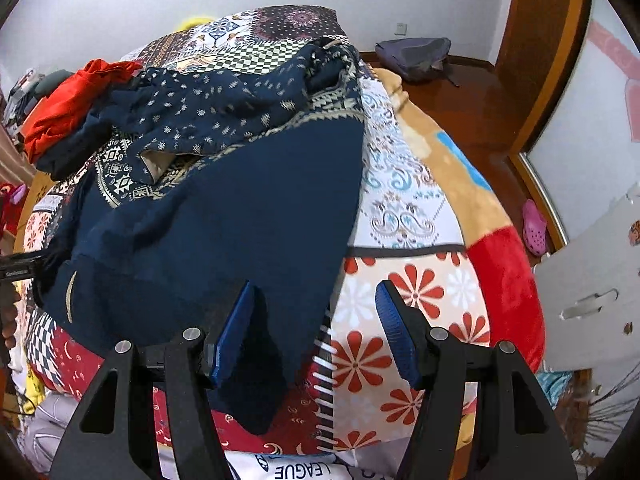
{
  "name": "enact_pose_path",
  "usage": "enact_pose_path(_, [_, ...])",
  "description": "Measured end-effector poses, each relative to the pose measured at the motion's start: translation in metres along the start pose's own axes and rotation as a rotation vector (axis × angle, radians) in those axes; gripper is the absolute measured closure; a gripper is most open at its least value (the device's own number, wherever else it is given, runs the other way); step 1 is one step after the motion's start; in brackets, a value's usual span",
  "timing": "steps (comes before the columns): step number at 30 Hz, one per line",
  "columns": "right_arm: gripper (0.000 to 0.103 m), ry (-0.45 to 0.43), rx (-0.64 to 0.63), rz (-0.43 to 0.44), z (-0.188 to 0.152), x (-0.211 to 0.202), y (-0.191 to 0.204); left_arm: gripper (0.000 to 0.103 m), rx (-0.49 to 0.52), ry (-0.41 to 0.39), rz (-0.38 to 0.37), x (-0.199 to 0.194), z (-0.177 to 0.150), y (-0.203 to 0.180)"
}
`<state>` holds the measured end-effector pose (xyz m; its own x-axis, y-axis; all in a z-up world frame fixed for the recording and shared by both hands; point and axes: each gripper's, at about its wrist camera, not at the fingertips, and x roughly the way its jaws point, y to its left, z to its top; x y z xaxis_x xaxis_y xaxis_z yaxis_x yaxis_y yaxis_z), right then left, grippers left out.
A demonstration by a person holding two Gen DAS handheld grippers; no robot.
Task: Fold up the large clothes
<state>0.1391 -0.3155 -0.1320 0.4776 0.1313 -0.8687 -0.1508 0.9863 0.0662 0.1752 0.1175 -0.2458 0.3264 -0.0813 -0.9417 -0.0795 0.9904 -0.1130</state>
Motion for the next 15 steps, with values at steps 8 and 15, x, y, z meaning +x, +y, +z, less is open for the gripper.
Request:
enact_pose_path(8, [0.044, -0.002, 0.022, 0.007, -0.005, 0.001, -0.004, 0.012, -0.052, 0.012, 0.133, -0.011, -0.021, 0.043])
enact_pose_path(15, [0.044, 0.000, 0.011, 0.019, -0.011, -0.003, -0.004, 0.012, -0.127, -0.008, 0.068, -0.027, -0.029, 0.065])
